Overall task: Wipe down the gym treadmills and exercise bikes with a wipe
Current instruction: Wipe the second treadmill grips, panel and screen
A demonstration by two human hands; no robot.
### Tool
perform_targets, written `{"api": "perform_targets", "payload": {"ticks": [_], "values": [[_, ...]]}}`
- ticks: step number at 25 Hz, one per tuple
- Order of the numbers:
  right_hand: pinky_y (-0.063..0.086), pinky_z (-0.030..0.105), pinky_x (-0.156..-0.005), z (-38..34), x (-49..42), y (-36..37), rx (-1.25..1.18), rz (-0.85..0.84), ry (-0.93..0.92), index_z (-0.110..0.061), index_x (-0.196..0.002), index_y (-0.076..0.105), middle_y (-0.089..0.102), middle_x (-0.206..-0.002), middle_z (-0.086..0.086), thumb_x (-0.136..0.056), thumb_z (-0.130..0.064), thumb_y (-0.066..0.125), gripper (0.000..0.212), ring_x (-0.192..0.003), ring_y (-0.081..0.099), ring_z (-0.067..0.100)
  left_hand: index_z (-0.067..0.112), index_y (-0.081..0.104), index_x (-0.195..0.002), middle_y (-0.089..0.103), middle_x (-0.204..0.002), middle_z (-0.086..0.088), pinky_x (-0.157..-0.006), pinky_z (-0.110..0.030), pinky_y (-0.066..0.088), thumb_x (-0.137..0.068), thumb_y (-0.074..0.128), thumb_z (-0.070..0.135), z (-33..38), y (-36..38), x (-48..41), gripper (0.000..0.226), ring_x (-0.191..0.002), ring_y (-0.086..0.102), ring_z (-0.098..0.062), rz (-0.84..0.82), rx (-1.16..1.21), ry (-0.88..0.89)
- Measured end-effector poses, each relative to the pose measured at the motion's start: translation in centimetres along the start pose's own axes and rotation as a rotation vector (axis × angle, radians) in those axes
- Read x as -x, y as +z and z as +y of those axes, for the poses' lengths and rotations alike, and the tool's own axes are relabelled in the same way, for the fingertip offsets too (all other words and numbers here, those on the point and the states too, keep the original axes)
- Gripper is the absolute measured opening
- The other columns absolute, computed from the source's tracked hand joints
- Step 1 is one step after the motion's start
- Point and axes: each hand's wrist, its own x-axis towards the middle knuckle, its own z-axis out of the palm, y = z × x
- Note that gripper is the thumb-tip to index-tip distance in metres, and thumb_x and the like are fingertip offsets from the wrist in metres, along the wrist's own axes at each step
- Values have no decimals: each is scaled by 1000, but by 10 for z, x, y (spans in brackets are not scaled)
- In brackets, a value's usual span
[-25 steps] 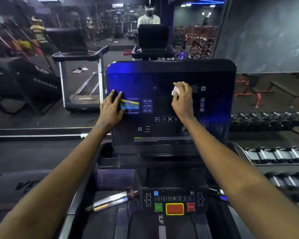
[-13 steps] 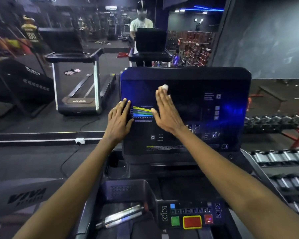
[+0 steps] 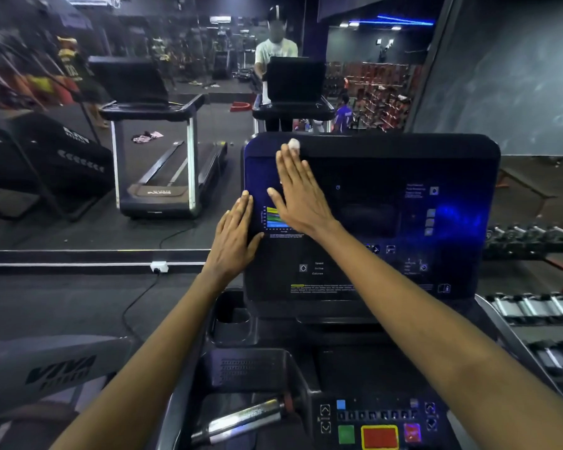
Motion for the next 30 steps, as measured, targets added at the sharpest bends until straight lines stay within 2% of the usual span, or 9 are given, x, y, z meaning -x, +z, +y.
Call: {"api": "perform_targets", "payload": {"ticks": [3,8,14,17,20,22,25,28,30], "values": [[2,40,-124,-8,-20,-4,-13,21,72,-5,-156,3,-5,-164,10,-103,-42,29,70,-152,-7,21,5,14,-156,9,-164,-8,-119,-42,25,-95,59,31,-2,2,-1,80,-151,12,-20,18,21,10],[6,40,-124,-14,-11,11,103,-53,-160,-7,-157,3,-3,-165,8,-102,-46,28,71,-152,-7,18,2,19,-154,14,-163,-14,-116,-42,31,-93,60,28,-9,3,1,78,-150,19,-23,48,48,32],[1,41,-124,-3,-2,9,49,54,74,-7,-157,3,-4,-165,7,-102,-40,31,70,-152,-7,18,12,17,-157,15,-164,-6,-112,-37,34,-99,56,28,-8,5,22,72,-146,28,-23,19,145,-82],[1,41,-124,-16,7,16,33,-9,-13,-5,-156,4,-4,-164,10,-101,-44,33,74,-152,-7,21,21,18,-157,21,-163,0,-112,-39,37,-101,48,37,-9,8,34,66,-145,30,-18,-6,224,-144],[2,40,-124,-14,40,27,94,-100,-148,-8,-157,3,-5,-165,8,-101,-45,32,73,-152,-8,19,31,18,-156,45,-146,-8,-93,-43,51,-101,44,43,-11,13,46,62,-116,60,-23,-67,281,-247],[4,41,-124,-8,63,32,130,-156,-229,-10,-157,3,-4,-165,6,-102,-46,32,72,-152,-8,17,37,17,-155,59,-126,-11,-86,-42,52,-100,42,49,-13,18,52,61,-101,62,-23,-73,297,-270],[2,41,-124,-2,64,25,145,-124,-201,-13,-157,5,-1,-165,2,-103,-38,31,65,-152,-4,13,37,21,-155,62,-114,-9,-85,-37,49,-100,43,46,-18,22,60,60,-101,61,-24,-67,332,-266],[1,41,-124,-7,55,19,77,-93,-75,-11,-157,4,-3,-165,3,-101,-32,31,65,-152,-6,15,46,22,-152,60,-114,-7,-90,-37,50,-101,44,48,-28,27,65,56,-101,63,-20,-125,345,-300],[0,41,-124,-16,66,26,68,-132,-124,-9,-157,4,-3,-165,6,-100,-33,33,68,-152,-8,18,51,28,-148,61,-117,-4,-93,-37,51,-99,48,49,-34,28,69,52,-100,66,-16,-140,423,-327]]}}
